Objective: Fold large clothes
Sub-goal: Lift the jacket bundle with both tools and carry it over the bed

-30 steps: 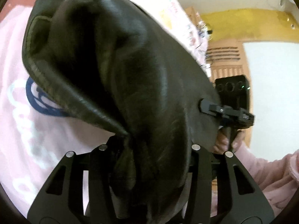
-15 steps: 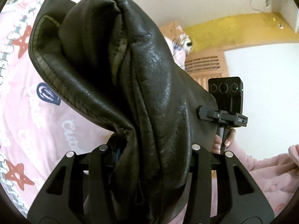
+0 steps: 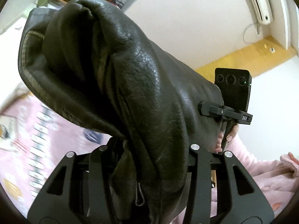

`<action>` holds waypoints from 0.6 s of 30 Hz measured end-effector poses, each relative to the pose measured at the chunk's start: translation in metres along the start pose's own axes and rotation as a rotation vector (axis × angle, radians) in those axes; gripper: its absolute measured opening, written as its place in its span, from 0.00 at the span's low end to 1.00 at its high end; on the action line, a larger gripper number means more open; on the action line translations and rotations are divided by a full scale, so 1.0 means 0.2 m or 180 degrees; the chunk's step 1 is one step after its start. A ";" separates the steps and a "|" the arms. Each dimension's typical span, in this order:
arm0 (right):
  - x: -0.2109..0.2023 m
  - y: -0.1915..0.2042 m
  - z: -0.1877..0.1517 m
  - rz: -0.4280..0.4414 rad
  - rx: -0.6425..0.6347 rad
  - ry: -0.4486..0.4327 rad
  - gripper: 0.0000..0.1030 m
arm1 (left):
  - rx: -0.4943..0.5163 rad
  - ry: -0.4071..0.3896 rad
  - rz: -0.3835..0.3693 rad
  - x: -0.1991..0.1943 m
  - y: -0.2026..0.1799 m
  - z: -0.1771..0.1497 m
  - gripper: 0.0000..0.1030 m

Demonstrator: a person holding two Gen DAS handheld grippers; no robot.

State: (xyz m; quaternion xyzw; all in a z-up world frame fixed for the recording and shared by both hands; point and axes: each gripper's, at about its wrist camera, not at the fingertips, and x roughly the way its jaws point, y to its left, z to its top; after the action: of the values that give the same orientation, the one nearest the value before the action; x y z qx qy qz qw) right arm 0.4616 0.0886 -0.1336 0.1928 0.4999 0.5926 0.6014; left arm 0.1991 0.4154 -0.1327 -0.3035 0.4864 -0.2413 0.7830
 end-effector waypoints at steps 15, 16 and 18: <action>1.89 -0.42 1.31 0.0101 -0.0157 0.0522 0.27 | -0.0460 -0.0786 0.0592 -0.76 1.60 0.91 0.40; 2.00 -0.49 1.33 0.0040 -0.0166 0.0567 0.27 | -0.0535 -0.0784 0.0595 -0.73 1.75 0.93 0.40; 2.17 -0.62 1.40 -0.0056 -0.0157 0.0658 0.27 | -0.0686 -0.0793 0.0596 -0.66 1.94 0.93 0.40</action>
State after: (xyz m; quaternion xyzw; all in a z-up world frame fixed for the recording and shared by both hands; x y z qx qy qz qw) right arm 0.6711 0.5547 -0.2791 0.1114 0.5462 0.6161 0.5565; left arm 0.3465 0.8206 -0.2634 -0.3665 0.4348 -0.0744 0.8192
